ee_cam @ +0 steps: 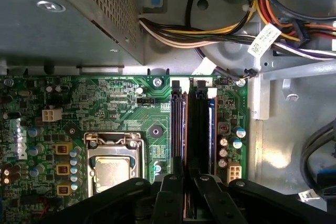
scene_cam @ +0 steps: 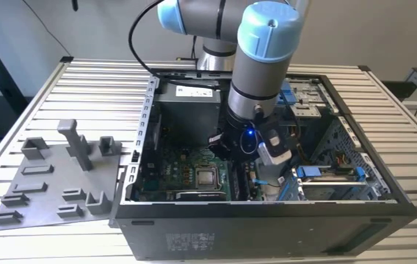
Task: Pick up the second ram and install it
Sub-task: 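Insert the second ram into the second slot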
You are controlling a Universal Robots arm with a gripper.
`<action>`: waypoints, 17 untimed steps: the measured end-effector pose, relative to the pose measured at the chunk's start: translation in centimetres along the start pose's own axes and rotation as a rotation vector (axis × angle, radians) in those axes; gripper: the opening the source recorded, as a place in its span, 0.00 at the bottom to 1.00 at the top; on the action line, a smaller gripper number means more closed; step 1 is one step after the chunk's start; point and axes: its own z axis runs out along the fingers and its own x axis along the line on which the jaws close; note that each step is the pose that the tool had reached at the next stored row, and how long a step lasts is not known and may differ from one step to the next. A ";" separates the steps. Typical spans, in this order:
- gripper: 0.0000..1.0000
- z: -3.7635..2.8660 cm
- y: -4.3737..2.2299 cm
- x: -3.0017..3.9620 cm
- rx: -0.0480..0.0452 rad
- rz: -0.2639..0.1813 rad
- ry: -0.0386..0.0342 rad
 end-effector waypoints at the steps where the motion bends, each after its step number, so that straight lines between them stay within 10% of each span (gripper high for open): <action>1: 0.15 -0.01 0.00 -0.01 0.0001 -0.008 0.0001; 17: 0.15 0.63 -0.02 -0.04 -0.0020 -0.043 0.0008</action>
